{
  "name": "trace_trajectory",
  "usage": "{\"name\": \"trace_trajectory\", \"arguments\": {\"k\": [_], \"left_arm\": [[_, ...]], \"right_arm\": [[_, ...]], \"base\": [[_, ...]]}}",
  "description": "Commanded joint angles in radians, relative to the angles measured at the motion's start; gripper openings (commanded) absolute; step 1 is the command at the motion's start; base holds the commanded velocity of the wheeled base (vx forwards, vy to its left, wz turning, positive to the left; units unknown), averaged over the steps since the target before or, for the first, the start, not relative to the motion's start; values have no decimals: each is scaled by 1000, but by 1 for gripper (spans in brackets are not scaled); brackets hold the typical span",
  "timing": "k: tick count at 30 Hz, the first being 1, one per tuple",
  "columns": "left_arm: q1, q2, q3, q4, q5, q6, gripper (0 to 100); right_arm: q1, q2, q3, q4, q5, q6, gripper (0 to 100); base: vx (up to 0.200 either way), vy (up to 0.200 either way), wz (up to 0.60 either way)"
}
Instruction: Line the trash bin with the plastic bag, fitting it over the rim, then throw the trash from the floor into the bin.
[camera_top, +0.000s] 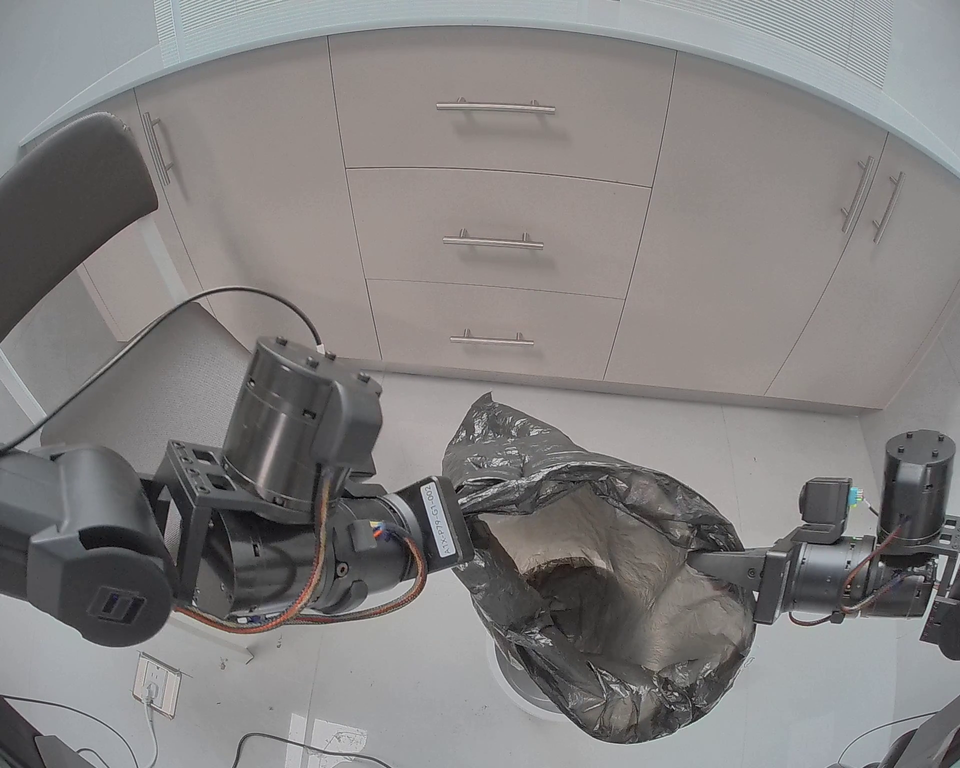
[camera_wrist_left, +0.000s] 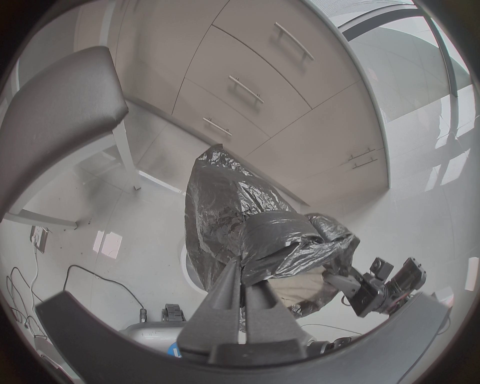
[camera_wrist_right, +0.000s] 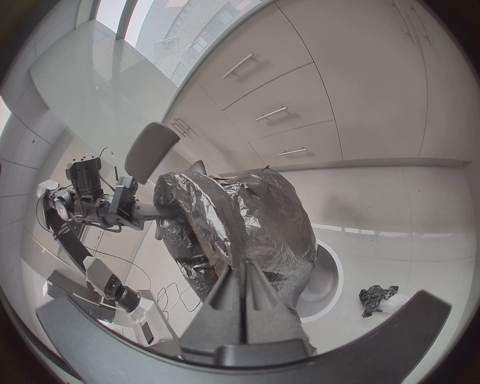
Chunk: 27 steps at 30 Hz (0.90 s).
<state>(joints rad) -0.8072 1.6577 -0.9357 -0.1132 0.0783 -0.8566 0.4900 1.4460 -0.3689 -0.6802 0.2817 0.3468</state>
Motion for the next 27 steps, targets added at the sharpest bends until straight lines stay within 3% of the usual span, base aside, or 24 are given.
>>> {"name": "trace_trajectory", "arguments": {"k": [1,13,14,19,27], "left_arm": [[14,88,28,-34,-34,8,0],[22,235,28,-108,-58,19,0],[22,255,28,-118,-66,21,0],[20,295,29,-128,-72,50,0],[20,350,32,-128,-72,106,0]], "right_arm": [[-53,206,21,-108,24,-3,0],[-88,524,133,-522,36,-3,0],[-88,590,154,-631,36,-2,0],[-88,765,239,-891,33,3,0],[-90,827,283,-891,33,0,0]], "base": [[0,0,0],[0,0,0],[0,0,0],[0,0,0],[0,0,0]]}}
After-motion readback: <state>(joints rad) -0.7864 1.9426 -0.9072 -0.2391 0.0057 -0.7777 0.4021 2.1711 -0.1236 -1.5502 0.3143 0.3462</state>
